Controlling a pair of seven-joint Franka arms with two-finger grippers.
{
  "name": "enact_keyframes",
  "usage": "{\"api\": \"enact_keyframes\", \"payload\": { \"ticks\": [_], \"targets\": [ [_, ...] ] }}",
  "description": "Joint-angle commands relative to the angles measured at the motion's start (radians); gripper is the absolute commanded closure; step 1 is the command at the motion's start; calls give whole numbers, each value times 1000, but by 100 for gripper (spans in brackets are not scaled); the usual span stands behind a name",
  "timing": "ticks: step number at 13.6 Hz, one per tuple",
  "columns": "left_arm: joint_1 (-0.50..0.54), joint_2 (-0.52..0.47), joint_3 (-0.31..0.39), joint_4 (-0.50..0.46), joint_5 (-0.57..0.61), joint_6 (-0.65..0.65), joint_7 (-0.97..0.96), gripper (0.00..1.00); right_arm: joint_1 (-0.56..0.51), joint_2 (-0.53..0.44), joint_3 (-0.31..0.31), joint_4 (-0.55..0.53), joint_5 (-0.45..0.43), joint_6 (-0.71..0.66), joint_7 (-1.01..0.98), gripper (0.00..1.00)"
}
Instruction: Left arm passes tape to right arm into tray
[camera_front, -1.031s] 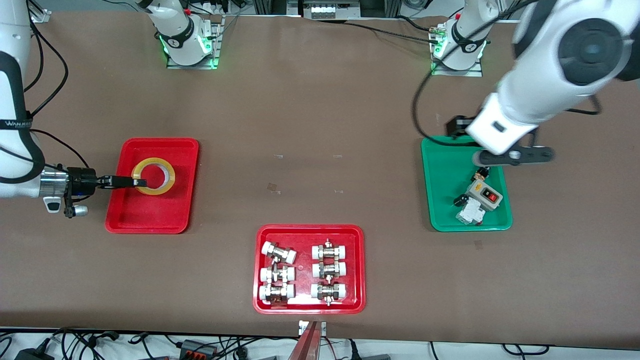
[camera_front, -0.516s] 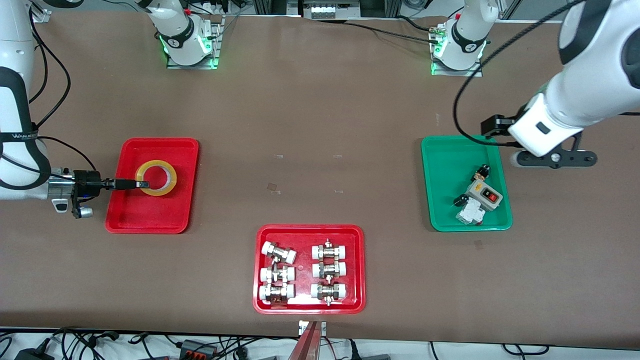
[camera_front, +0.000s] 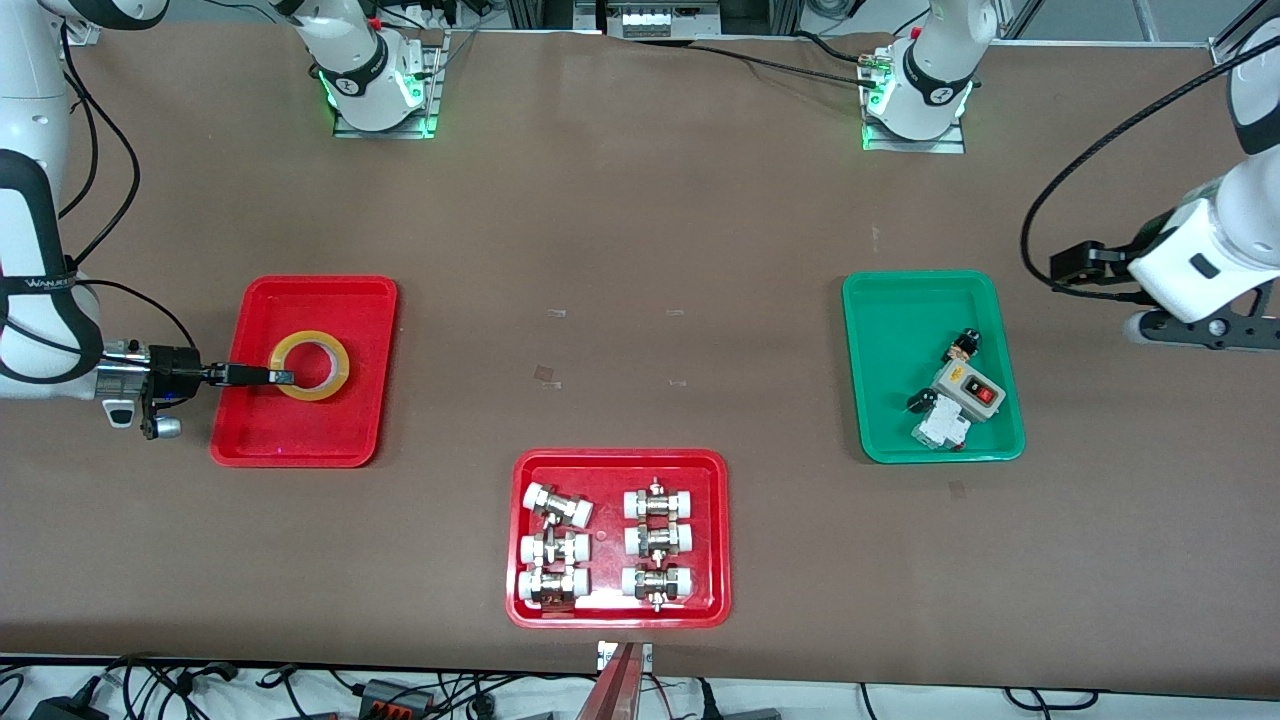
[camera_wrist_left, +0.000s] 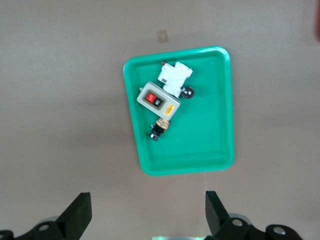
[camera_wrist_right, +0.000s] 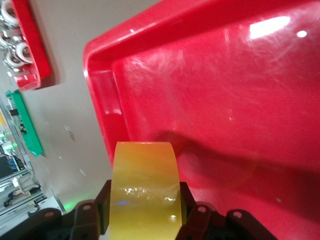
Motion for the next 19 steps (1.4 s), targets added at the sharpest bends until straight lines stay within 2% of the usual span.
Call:
{"api": "enact_keyframes", "payload": {
  "ticks": [1,4,5,6,9,12,14,19],
  "targets": [
    [25,-143,-14,-183,-4,98,25,0,-17,9,17,18,27,-12,-28,80],
    [72,-135,-14,-177,-36,172,18,0,-21,36,17,20,37,-10,-101,72],
    [77,-135,-14,-175,-79,173,16,0,-21,38,17,20,37,-9,-112,52],
    [86,-134,-14,-174,-108,172,18,0,-20,35,17,20,36,-9,-114,1],
    [89,-164,-14,-171,-116,151,22,0,-8,23,16,29,1,-12,-115,0],
    [97,-220,-14,-180,-116,101,21,0,-1,-10,17,29,-85,-10,-114,0],
    [85,-217,-5,-175,-116,103,28,0,21,-39,19,29,-149,-9,-112,0],
    [89,-212,-14,-168,-121,100,25,0,80,-114,17,31,-248,-7,-97,0]
  ]
}}
